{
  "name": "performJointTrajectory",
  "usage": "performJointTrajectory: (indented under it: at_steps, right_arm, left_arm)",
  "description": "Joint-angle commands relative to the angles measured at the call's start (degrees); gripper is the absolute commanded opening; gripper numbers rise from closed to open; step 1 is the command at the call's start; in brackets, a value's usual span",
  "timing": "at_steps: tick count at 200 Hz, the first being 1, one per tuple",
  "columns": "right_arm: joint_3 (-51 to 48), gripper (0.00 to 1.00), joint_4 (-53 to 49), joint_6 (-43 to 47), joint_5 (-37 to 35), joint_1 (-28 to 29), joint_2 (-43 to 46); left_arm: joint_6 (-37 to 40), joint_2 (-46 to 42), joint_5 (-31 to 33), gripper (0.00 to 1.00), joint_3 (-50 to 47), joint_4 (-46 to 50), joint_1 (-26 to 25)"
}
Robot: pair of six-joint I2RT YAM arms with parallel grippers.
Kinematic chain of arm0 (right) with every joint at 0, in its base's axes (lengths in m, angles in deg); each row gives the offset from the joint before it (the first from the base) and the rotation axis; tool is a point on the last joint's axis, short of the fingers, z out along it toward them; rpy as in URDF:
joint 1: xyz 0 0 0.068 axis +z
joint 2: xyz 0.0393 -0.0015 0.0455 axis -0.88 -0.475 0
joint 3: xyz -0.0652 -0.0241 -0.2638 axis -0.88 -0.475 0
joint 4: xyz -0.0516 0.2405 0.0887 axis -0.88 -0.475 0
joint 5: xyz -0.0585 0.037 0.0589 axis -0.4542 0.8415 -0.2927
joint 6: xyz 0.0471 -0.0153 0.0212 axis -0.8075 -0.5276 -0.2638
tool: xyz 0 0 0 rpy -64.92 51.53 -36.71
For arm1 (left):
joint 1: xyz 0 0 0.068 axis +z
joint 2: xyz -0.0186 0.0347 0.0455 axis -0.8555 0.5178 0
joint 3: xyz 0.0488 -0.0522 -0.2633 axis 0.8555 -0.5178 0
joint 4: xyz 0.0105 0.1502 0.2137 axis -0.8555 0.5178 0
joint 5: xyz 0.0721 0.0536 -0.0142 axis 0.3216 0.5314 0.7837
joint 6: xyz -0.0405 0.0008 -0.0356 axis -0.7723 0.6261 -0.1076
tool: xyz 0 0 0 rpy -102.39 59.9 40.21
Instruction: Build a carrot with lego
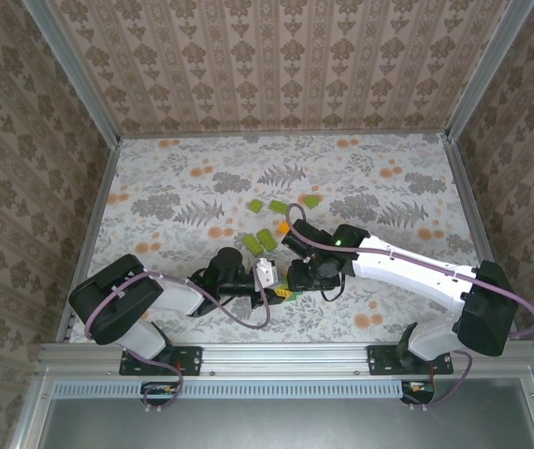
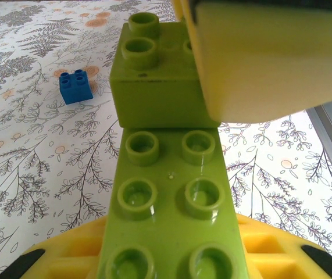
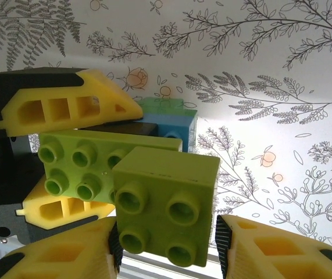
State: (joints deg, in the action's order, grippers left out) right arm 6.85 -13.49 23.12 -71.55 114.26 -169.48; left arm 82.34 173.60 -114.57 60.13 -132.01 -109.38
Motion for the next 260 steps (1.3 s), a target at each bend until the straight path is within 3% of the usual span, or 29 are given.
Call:
performJointTrajectory:
  at_steps: [1, 202, 260]
  right_arm:
    - [0.33, 0.47, -1.98, 0.73, -1.38, -0.56, 0.13]
    - [4.12, 0.57, -3.12, 4.54, -2.26, -1.23, -2.15]
    - [4.81, 0.51, -3.20, 5.20, -2.62, -1.50, -3.17]
  left_arm:
    - [1.76, 2.54, 3.85, 0.22, -0.31, 7.97, -0.03]
    - [1.76, 3.05, 3.85, 0.22, -0.05, 8.31, 0.02]
    - [1.76, 3.15, 3.83, 0.22, 0.04, 8.30, -0.06]
